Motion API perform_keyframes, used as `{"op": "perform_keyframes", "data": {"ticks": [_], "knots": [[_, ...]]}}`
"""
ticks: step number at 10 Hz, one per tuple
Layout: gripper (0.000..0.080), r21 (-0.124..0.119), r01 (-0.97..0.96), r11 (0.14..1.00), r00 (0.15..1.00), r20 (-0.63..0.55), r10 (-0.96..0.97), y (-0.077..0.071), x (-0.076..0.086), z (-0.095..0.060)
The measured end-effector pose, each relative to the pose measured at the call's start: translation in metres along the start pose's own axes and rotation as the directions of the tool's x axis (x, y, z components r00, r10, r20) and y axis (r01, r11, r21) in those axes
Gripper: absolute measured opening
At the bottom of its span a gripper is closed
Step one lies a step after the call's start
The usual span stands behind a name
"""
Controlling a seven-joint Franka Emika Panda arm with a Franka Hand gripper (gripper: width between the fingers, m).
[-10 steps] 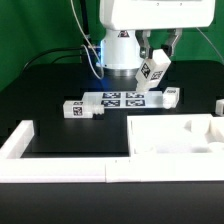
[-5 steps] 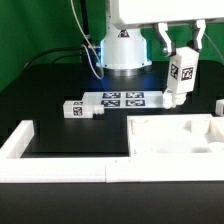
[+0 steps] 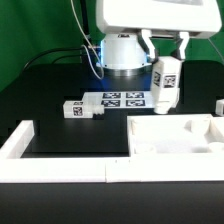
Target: Assemble one leg
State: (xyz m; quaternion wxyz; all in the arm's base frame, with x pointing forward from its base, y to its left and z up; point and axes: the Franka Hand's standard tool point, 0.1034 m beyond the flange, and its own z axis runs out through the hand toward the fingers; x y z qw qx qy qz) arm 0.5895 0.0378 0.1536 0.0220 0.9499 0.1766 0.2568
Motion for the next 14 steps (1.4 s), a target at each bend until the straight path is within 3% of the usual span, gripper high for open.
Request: {"op": "perform_keyframes", "data": {"ticks": [1, 4, 7, 8, 9, 11, 12, 14], "knots": [[0.0286, 0.035, -0.076, 0.997, 0.997, 0.008, 0.075, -0.015, 0.014, 0.005], [0.0286, 0.075, -0.167, 0.983, 0.985, -0.018, 0.169, -0.053, 0.048, 0.021], [0.0286, 0.074, -0.165, 0.984, 0.986, -0.015, 0.167, -0.051, 0.047, 0.022], [0.0286, 0.060, -0.152, 0.987, 0.987, -0.035, 0.154, -0.048, 0.046, 0.022], [0.0286, 0.014, -0.129, 0.991, 0.988, -0.088, 0.130, -0.040, 0.038, 0.025], [0.0286, -0.015, -0.102, 0.995, 0.988, -0.121, 0.099, -0.034, 0.034, 0.039], [0.0286, -0.013, -0.108, 0.994, 0.988, -0.116, 0.106, -0.034, 0.033, 0.041], [0.0286, 0.017, -0.131, 0.991, 0.987, -0.092, 0.132, -0.048, 0.036, 0.044]]}}
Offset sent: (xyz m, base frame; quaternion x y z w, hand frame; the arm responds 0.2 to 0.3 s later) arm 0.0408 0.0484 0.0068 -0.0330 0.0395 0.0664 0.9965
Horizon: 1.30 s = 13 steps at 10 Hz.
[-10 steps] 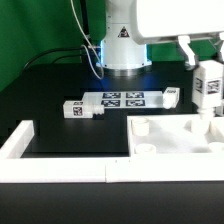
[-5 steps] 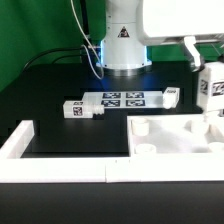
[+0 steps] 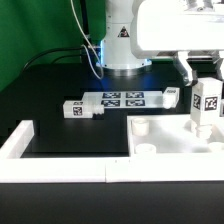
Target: Assemble one leg
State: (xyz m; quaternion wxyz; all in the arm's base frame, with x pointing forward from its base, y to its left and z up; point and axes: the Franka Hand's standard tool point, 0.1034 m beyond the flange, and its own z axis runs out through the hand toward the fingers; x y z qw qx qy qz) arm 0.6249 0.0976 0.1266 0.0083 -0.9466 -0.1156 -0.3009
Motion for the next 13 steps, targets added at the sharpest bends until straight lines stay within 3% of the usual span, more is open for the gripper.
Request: {"op": "perform_keyframes", "data": {"ticks": [4, 13], "knots": [[0.0286, 0.014, 0.005, 1.000, 1.000, 0.011, -0.005, -0.014, -0.004, 0.009], [0.0286, 0.009, 0.004, 1.000, 1.000, 0.021, -0.004, -0.012, -0.015, 0.022]]}}
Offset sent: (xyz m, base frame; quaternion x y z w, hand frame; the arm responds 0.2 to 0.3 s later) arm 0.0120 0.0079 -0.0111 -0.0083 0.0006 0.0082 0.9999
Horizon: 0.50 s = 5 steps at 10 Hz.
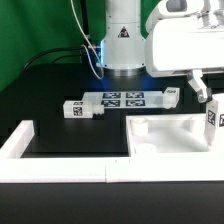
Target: Assemble one leg
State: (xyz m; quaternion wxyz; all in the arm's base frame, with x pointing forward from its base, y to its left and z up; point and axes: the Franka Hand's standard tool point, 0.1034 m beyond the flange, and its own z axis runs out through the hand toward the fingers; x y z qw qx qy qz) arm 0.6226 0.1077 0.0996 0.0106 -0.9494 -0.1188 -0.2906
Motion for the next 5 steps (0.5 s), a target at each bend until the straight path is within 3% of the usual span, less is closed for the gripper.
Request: {"op": "perform_keyframes", "data": {"ticks": [5], "knots": [[0.0287, -0.017, 0.017, 1.000, 0.999, -0.035, -0.018, -0.0038, -0.0040, 0.0067]]}}
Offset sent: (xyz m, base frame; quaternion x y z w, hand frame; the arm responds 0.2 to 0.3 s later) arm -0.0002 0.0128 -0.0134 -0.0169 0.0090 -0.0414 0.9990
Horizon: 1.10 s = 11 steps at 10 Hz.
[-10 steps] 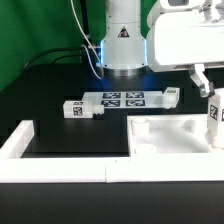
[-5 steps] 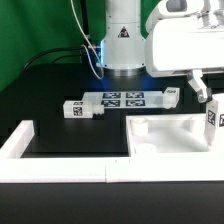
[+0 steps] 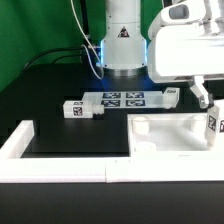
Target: Assemble one leg
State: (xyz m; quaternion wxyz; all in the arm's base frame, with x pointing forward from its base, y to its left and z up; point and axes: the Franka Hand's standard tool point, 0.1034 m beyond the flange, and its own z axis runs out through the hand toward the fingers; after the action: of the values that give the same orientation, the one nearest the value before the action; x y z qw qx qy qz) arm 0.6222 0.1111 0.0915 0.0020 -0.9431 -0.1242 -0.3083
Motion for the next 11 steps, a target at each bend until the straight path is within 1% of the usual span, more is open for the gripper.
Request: {"op": "perform_keyframes", "data": {"ticks": [2, 3, 4, 5, 6, 7, 8, 9, 10, 11], "knots": [[0.0287, 0.002, -0.001, 1.000, 1.000, 0.005, 0.001, 0.000, -0.001, 0.000], [0.0385, 0.003, -0.001, 1.000, 1.000, 0.008, 0.001, 0.000, -0.001, 0.001], [0.0563, 0.003, -0.001, 1.000, 1.000, 0.008, 0.001, 0.000, -0.002, 0.001], [0.0563, 0.011, -0.004, 1.000, 1.000, 0.024, 0.004, -0.002, -0.004, 0.001], [0.0631, 0.028, -0.019, 0.999, 0.998, 0.054, 0.017, -0.007, -0.003, 0.002], [0.0631, 0.041, -0.073, 0.996, 0.995, 0.077, 0.070, -0.013, 0.003, 0.003], [0.0646, 0.067, -0.095, 0.993, 0.986, 0.142, 0.085, -0.017, 0.006, 0.007], [0.0648, 0.088, -0.137, 0.987, 0.969, 0.219, 0.115, -0.018, 0.010, 0.011], [0.0648, 0.100, -0.173, 0.980, 0.948, 0.288, 0.138, -0.021, 0.013, 0.012], [0.0648, 0.105, -0.181, 0.978, 0.935, 0.326, 0.138, -0.020, 0.014, 0.014]]}}
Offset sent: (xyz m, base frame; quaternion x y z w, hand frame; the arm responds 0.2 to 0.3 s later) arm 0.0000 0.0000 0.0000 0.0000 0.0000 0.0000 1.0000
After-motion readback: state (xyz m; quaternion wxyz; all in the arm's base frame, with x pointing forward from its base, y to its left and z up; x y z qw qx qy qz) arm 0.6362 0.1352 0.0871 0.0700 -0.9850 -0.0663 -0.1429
